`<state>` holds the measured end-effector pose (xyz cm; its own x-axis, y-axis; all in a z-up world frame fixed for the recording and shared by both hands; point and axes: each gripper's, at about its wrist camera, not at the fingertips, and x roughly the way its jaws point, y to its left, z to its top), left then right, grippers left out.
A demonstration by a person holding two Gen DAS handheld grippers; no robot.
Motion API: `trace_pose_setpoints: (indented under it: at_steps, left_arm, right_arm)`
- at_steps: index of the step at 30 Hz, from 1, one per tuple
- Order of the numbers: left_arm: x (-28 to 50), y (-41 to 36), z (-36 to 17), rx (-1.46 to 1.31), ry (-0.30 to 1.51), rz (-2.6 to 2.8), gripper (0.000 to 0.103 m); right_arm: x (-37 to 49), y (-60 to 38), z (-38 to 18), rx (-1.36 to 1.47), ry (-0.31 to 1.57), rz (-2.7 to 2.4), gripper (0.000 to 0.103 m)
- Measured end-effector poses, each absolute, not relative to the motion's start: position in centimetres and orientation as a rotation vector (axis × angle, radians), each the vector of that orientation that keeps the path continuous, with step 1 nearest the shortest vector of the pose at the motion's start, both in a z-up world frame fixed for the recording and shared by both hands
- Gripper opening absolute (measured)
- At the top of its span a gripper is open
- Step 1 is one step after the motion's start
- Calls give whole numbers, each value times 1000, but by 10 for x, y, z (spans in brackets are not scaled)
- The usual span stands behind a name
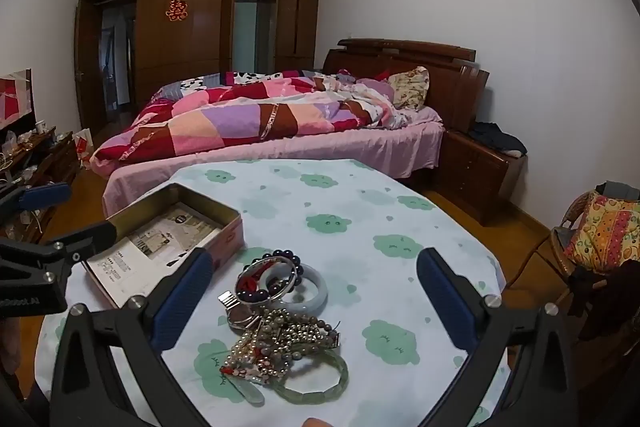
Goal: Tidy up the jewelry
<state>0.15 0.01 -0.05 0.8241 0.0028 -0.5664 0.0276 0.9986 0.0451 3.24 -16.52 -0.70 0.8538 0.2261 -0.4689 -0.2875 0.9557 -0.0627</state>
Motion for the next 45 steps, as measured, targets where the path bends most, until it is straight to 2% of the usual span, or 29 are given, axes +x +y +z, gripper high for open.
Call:
trace_pose_setpoints:
  at_steps: [45]
  left_arm:
    - [0, 10, -4, 52, 586, 9, 89]
  right_arm:
    - [28, -163, -9, -121, 484, 280, 103]
